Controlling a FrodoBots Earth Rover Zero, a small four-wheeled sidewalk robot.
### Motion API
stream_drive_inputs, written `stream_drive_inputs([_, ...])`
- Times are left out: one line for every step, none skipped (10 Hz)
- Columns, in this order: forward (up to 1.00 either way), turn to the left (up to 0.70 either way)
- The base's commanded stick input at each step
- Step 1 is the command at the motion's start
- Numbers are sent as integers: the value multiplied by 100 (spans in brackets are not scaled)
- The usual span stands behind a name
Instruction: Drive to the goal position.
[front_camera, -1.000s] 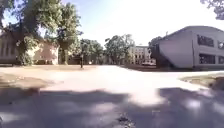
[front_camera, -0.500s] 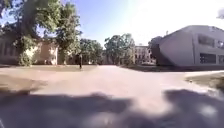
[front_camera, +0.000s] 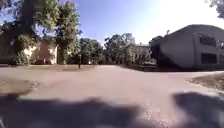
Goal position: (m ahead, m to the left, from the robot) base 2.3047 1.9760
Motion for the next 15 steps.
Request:
stream_drive_inputs([70, 0])
stream_drive_inputs([70, 0])
stream_drive_inputs([70, 0])
stream_drive_inputs([70, 0])
stream_drive_inputs([70, 0])
stream_drive_inputs([70, 0])
stream_drive_inputs([70, 0])
stream_drive_inputs([70, 0])
stream_drive_inputs([70, 0])
stream_drive_inputs([70, 0])
stream_drive_inputs([70, 0])
stream_drive_inputs([70, 0])
stream_drive_inputs([70, 0])
stream_drive_inputs([70, 0])
stream_drive_inputs([70, 0])
